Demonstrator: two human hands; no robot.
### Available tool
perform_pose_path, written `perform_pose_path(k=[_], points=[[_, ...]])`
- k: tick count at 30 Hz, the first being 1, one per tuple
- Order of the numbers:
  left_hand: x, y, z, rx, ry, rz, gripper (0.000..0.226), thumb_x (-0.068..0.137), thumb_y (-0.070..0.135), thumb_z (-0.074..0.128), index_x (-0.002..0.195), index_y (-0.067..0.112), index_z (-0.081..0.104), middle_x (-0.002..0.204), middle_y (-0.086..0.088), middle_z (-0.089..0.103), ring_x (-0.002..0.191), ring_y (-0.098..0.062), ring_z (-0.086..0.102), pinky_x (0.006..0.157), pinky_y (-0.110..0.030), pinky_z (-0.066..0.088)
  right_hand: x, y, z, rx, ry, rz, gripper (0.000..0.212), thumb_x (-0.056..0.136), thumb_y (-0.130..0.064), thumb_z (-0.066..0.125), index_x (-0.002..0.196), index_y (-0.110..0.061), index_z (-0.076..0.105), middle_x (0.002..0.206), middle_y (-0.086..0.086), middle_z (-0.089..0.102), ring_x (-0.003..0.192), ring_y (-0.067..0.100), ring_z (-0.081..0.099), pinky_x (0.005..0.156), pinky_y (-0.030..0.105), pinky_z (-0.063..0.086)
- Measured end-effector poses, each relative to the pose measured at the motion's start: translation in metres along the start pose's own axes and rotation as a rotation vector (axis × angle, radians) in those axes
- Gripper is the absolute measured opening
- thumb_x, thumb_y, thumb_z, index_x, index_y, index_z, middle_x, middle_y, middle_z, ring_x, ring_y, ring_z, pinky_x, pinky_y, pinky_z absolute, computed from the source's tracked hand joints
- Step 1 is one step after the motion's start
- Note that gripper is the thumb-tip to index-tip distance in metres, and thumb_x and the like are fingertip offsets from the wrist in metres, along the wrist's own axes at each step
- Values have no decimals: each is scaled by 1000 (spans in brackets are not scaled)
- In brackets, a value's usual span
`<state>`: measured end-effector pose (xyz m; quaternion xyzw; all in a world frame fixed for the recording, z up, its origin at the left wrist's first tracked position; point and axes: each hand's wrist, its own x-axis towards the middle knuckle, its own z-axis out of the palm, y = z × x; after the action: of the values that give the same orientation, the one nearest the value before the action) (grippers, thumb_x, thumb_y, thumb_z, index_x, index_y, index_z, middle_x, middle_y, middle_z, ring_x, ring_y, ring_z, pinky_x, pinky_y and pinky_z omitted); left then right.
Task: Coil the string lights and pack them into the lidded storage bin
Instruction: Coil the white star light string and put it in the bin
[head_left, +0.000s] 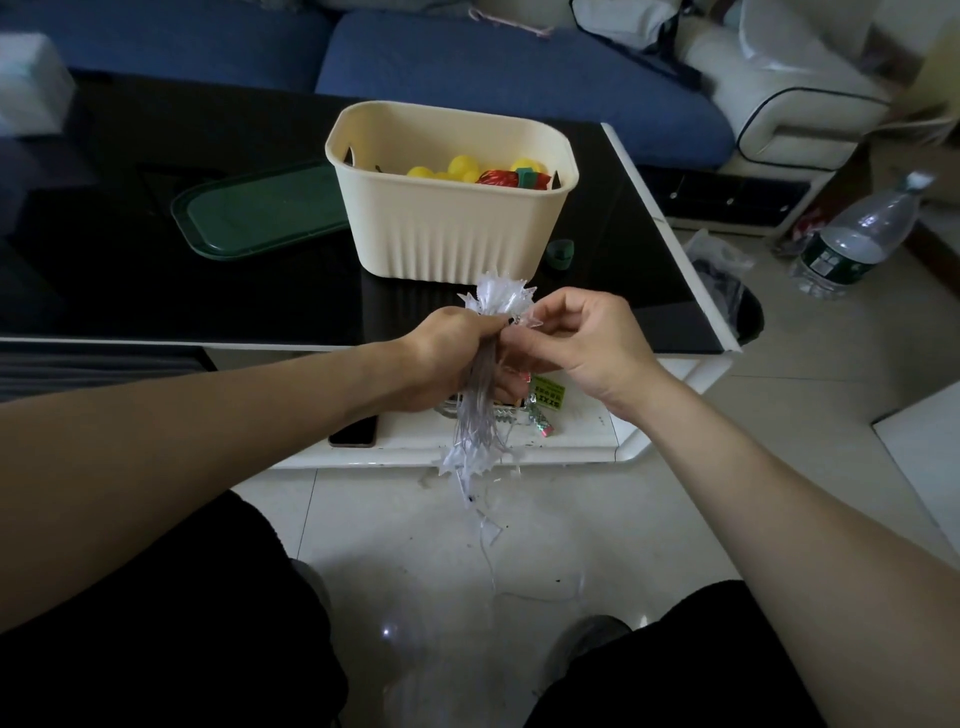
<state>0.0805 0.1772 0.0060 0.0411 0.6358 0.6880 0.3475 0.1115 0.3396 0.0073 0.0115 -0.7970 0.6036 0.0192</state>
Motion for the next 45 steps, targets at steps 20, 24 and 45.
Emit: perform_pose_path(k=[20, 24, 45], points=[[-7, 7, -13, 109, 7, 80, 35, 103, 24, 45, 77, 3, 51, 53, -4, 40, 40, -12, 31, 43, -25, 32, 7, 0, 26, 79, 29, 327, 62, 78, -68, 67, 82, -6, 71, 72, 4, 68, 68, 19, 63, 73, 34, 59], [-7, 6, -14, 122, 48, 147, 27, 102, 17, 46, 83, 1, 54, 55, -10, 39, 44, -18, 36, 44, -25, 35, 7, -3, 34, 119, -163, 289, 80, 74, -76, 59, 100, -2, 68, 84, 9, 69, 83, 32, 70, 80, 40, 54], [-12, 24, -33, -261, 254, 158, 24, 107, 22, 37, 95, 5, 50, 62, -8, 55, 63, -31, 67, 66, -41, 60, 0, 10, -3, -153, -476, 422, 61, 83, -66, 57, 84, -6, 68, 80, 15, 71, 82, 26, 72, 93, 44, 55]])
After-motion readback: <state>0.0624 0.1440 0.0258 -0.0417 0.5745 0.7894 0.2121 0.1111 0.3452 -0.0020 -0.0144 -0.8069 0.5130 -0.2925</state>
